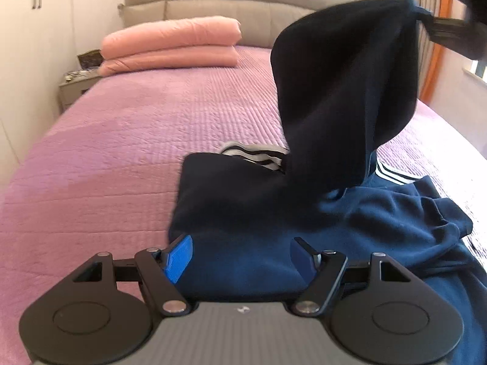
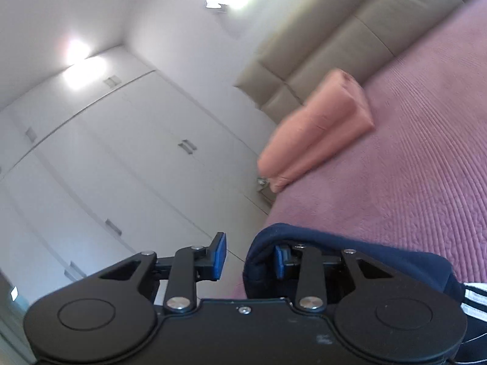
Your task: Fold large clothes
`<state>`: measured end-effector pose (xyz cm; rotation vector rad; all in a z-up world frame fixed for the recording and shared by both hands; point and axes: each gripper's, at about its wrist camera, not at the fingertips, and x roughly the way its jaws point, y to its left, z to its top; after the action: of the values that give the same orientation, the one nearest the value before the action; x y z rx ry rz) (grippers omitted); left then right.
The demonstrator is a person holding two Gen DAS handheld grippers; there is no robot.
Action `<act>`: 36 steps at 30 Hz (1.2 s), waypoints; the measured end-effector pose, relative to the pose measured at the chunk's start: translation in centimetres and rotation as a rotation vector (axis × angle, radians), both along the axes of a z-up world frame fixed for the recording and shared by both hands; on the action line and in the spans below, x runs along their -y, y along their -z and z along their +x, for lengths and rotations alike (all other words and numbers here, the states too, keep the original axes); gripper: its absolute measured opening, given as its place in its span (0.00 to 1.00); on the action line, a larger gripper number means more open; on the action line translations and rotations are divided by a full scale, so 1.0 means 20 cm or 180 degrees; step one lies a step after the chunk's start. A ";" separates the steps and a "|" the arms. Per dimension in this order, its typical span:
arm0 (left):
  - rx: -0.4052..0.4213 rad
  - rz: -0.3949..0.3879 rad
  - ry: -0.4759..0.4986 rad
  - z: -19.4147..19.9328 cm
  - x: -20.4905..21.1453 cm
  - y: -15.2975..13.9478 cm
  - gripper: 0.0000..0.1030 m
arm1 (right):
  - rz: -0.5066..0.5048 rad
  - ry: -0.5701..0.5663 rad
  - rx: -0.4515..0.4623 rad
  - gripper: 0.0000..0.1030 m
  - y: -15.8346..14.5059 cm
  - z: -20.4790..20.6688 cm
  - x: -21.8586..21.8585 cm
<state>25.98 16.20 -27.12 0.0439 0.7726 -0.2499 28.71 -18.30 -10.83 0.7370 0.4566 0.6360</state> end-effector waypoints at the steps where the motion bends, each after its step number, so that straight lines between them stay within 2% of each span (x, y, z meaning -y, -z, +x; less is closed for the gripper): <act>1: 0.0008 0.0006 -0.0019 -0.02 -0.02 -0.02 0.71 | -0.0110 -0.0059 0.0074 0.40 -0.05 -0.08 -0.04; 4: 0.0021 0.0016 -0.0098 -0.10 -0.07 -0.07 0.71 | -0.0400 -0.0350 0.0094 0.41 -0.10 -0.30 -0.15; 5: 0.0018 0.0018 -0.0115 -0.11 -0.07 -0.09 0.71 | -0.0525 -0.0457 0.0030 0.46 -0.11 -0.36 -0.20; 6: 0.0023 0.0029 -0.0138 -0.13 -0.09 -0.11 0.71 | -0.0636 -0.0566 -0.0059 0.61 -0.11 -0.43 -0.24; 7: 0.0036 0.0045 -0.0159 -0.15 -0.10 -0.13 0.71 | -0.0751 -0.0748 -0.0216 0.82 -0.05 -0.53 -0.29; 8: 0.0052 0.0060 -0.0181 -0.18 -0.12 -0.14 0.72 | -0.0879 -0.0971 -0.0432 0.89 0.03 -0.60 -0.34; 9: 0.0070 0.0068 -0.0198 -0.19 -0.14 -0.16 0.72 | -0.1106 -0.1220 -0.0720 0.92 0.12 -0.70 -0.40; 11: 0.0090 0.0095 -0.0233 -0.23 -0.18 -0.18 0.73 | -0.1678 -0.1557 -0.1216 0.90 0.32 -0.82 -0.50; 12: 0.0089 0.0108 -0.0247 -0.24 -0.20 -0.19 0.73 | -0.2079 -0.1662 -0.1474 0.88 0.43 -0.89 -0.53; 13: 0.0083 0.0113 -0.0246 -0.25 -0.21 -0.20 0.73 | -0.2369 -0.1670 -0.1631 0.87 0.51 -0.93 -0.53; 14: 0.0072 0.0108 -0.0231 -0.26 -0.22 -0.21 0.73 | -0.2617 -0.1596 -0.1753 0.82 0.58 -0.96 -0.53; 15: 0.0060 0.0091 -0.0197 -0.26 -0.22 -0.21 0.73 | -0.2720 -0.1479 -0.1820 0.80 0.63 -0.94 -0.50; 17: 0.0064 0.0014 -0.0091 -0.26 -0.19 -0.23 0.73 | -0.2530 -0.1207 -0.1945 0.80 0.64 -0.92 -0.41; 19: 0.0061 -0.0143 0.0044 -0.23 -0.12 -0.24 0.73 | -0.2092 -0.1022 -0.2072 0.79 0.63 -0.88 -0.33; 20: 0.0039 -0.0249 0.0136 -0.21 -0.08 -0.25 0.73 | -0.1928 -0.0992 -0.2038 0.79 0.60 -0.89 -0.31; 22: 0.0056 -0.0407 0.0320 -0.18 0.03 -0.26 0.73 | -0.1660 -0.0991 -0.1727 0.80 0.51 -0.94 -0.32; 23: 0.0084 -0.0455 0.0409 -0.17 0.08 -0.27 0.73 | -0.1469 -0.0929 -0.1553 0.80 0.48 -0.98 -0.31; 24: 0.0115 -0.0467 0.0502 -0.16 0.13 -0.28 0.73 | -0.1252 -0.0760 -0.1450 0.84 0.46 -1.00 -0.29; 25: 0.0144 -0.0452 0.0552 -0.16 0.16 -0.29 0.73 | -0.1062 -0.0584 -0.1469 0.91 0.45 -1.02 -0.26; 26: 0.0181 -0.0413 0.0599 -0.18 0.22 -0.29 0.73 | -0.0991 -0.0484 -0.1604 0.91 0.49 -1.04 -0.23; 28: 0.0173 -0.0405 0.0665 -0.17 0.26 -0.28 0.73 | -0.1359 -0.0200 -0.2089 0.89 0.55 -1.09 -0.16; 29: 0.0139 -0.0440 0.0705 -0.18 0.27 -0.27 0.73 | -0.1568 -0.0040 -0.2183 0.89 0.55 -1.12 -0.13; 30: 0.0094 -0.0478 0.0748 -0.19 0.28 -0.26 0.73 | -0.1657 0.0063 -0.2205 0.89 0.55 -1.15 -0.10; 31: 0.0050 -0.0498 0.0783 -0.19 0.29 -0.24 0.73 | -0.1605 0.0152 -0.2222 0.88 0.53 -1.19 -0.04; 33: -0.0050 -0.0513 0.0813 -0.21 0.31 -0.20 0.73 | -0.1397 0.0408 -0.2289 0.90 0.52 -1.24 0.06; 34: -0.0114 -0.0546 0.0817 -0.21 0.31 -0.18 0.71 | -0.1306 0.0458 -0.2233 0.88 0.51 -1.22 0.08; 35: -0.0193 -0.0593 0.0806 -0.20 0.32 -0.14 0.66 | -0.1292 0.0501 -0.2108 0.85 0.51 -1.17 0.08; 36: -0.0268 -0.0676 0.0821 -0.18 0.34 -0.11 0.61 | -0.1364 0.0548 -0.1937 0.74 0.50 -1.13 0.08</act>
<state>22.34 9.42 -24.87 -0.0687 0.8205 -0.5806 6.19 -19.81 -20.93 0.5394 1.0406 0.1255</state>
